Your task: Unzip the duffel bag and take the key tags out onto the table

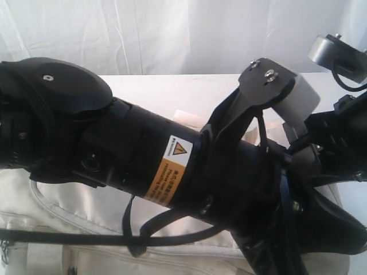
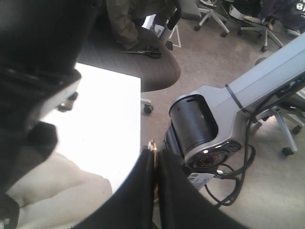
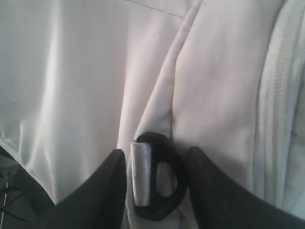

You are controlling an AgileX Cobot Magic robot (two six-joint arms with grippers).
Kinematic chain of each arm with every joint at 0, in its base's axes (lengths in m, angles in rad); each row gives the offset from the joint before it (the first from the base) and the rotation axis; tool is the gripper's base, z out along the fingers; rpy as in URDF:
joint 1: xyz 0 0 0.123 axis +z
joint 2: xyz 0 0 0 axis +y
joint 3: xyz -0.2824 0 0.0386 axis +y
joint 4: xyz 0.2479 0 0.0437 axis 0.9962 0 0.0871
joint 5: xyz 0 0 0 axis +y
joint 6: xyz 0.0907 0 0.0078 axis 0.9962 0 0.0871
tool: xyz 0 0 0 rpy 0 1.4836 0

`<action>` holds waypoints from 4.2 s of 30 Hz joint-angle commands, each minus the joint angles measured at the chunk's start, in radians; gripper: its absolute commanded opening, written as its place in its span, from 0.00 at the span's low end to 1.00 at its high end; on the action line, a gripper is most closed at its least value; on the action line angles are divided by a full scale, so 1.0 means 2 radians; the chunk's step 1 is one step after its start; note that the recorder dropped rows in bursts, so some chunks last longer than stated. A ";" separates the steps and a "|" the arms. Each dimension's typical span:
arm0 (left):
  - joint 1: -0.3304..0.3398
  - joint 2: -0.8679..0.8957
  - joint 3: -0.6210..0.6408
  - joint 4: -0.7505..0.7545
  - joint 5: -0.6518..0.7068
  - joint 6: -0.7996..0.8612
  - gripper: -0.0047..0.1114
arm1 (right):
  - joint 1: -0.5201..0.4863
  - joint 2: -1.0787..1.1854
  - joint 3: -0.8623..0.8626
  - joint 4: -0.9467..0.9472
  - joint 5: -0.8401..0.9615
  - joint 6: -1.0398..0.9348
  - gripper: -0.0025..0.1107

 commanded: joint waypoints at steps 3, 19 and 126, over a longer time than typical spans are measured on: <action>-0.004 -0.006 -0.005 -0.007 0.030 0.024 0.04 | -0.001 -0.003 0.000 -0.052 0.013 -0.003 0.41; 0.012 0.019 -0.024 -0.007 0.110 0.033 0.04 | -0.001 -0.001 0.000 -0.045 -0.005 -0.033 0.55; -0.048 -0.120 0.193 -0.007 0.173 0.415 0.04 | 0.042 0.094 -0.036 -0.090 -0.143 -0.067 0.02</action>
